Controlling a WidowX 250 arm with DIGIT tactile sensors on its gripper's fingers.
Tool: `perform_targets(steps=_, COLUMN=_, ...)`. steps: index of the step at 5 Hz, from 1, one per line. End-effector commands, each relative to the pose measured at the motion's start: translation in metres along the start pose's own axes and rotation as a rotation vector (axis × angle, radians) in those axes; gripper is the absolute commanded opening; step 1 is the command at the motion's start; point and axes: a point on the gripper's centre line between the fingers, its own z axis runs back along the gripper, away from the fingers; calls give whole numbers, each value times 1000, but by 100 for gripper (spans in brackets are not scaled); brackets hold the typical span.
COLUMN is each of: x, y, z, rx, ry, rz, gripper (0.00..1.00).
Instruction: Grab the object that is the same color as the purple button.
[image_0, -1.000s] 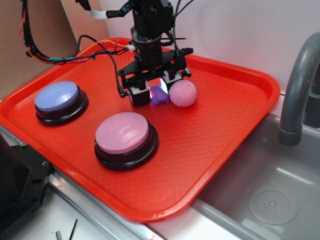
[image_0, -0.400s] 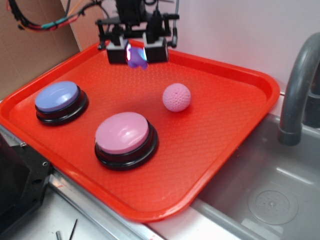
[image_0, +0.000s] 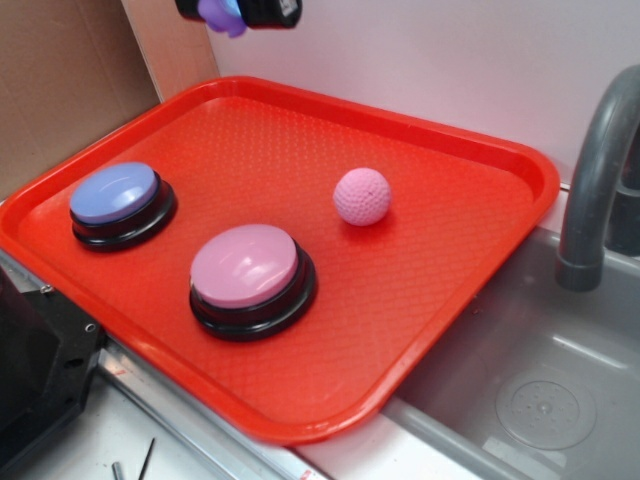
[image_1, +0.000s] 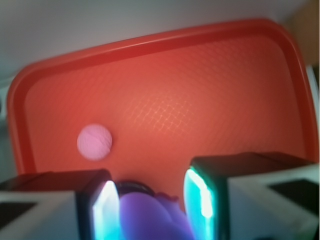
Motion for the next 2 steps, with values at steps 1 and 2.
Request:
perform_targets(steps=1, x=-4, y=13, z=54, rx=-31, ry=-91, rz=-91, gripper=0)
perform_targets(steps=2, x=-5, y=14, z=50, rx=-18, ry=-99, rz=-31, gripper=0)
